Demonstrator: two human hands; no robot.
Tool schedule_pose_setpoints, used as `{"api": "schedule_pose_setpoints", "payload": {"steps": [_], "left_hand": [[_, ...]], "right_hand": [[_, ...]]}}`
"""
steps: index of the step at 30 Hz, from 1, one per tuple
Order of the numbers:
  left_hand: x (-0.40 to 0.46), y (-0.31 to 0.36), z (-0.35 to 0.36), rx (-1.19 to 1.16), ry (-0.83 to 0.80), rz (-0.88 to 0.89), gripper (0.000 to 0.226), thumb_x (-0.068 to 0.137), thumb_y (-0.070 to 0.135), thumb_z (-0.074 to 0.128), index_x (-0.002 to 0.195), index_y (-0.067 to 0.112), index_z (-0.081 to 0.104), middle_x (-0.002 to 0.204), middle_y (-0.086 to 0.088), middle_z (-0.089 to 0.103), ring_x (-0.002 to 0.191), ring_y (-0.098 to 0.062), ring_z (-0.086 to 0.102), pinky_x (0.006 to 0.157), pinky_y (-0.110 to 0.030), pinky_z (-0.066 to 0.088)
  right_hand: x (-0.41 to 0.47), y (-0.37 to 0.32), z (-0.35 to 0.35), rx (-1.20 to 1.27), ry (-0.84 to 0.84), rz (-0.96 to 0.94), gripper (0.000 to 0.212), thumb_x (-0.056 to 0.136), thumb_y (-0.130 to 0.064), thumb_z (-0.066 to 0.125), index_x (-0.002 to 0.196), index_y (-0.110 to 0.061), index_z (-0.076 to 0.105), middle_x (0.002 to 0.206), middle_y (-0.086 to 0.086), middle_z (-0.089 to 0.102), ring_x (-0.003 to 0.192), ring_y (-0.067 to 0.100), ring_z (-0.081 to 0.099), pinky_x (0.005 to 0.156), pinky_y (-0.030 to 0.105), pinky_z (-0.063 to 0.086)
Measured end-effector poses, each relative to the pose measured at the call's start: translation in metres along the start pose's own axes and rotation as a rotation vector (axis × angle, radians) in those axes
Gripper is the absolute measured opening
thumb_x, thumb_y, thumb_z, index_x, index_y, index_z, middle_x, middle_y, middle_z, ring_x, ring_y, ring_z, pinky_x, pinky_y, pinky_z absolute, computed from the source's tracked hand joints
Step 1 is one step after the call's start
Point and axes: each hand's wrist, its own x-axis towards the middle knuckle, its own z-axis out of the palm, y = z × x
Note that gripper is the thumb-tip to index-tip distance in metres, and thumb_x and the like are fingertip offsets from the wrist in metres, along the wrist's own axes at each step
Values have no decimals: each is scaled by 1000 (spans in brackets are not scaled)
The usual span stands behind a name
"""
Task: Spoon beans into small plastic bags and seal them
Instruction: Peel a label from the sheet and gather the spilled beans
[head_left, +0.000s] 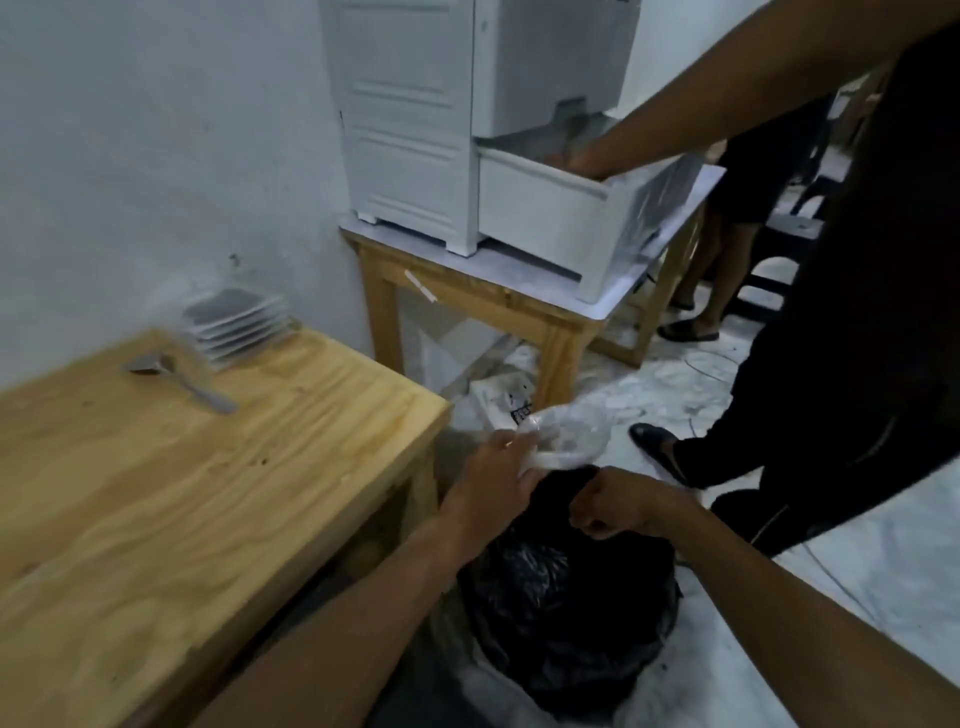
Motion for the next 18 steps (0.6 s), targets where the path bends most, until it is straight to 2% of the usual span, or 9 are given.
{"api": "schedule_pose_setpoints", "payload": {"steps": [3, 5, 7, 9, 11, 14, 18], "left_hand": [[-12, -13, 31, 5, -167, -62, 45, 103, 21, 56, 147, 13, 50, 135, -15, 60, 121, -32, 58, 98, -42, 50], [-13, -20, 48, 60, -256, -133, 44, 105, 24, 54, 147, 14, 50, 135, -16, 59, 118, -33, 61, 96, -45, 51], [-12, -24, 62, 108, -330, -198, 42, 105, 24, 52, 146, 15, 49, 135, -16, 57, 116, -33, 61, 96, -45, 52], [-10, -25, 73, 130, -389, -240, 43, 106, 21, 51, 148, 17, 46, 139, -16, 54, 118, -33, 60, 97, -45, 52], [-8, -23, 78, 168, -475, -258, 53, 106, 23, 52, 156, 21, 34, 153, -19, 41, 125, -37, 56, 101, -48, 51], [-6, -21, 80, 254, -568, -286, 70, 105, 26, 54, 163, 28, 14, 167, -21, 14, 134, -42, 49, 105, -51, 49], [-7, -22, 73, 304, -583, -283, 75, 105, 28, 53, 164, 24, 7, 168, -21, 10, 141, -42, 42, 109, -48, 45]], "right_hand": [[21, 21, 28, 10, 28, 36, 10, 91, 0, 61, 91, -9, 60, 75, 2, 60, 61, 8, 57, 54, 13, 50], [30, 29, 42, 7, 27, 66, 10, 91, 1, 60, 97, -8, 61, 80, 4, 60, 64, 9, 56, 54, 12, 49], [40, 38, 53, -1, 27, 89, 19, 91, -3, 60, 108, 0, 68, 91, 10, 64, 77, 16, 64, 69, 21, 56], [46, 41, 60, -10, 16, 138, 30, 93, -6, 61, 120, 4, 67, 110, 18, 69, 99, 28, 70, 86, 34, 60], [45, 39, 62, 6, -55, 217, 30, 97, -8, 61, 125, 1, 65, 130, 20, 62, 117, 35, 63, 91, 42, 59], [40, 32, 60, 10, -119, 240, 37, 96, -10, 65, 132, -2, 62, 143, 17, 54, 124, 37, 57, 87, 44, 61], [32, 19, 52, -13, -139, 256, 50, 96, -16, 65, 143, -2, 51, 154, 18, 42, 134, 39, 48, 81, 42, 62]]}}
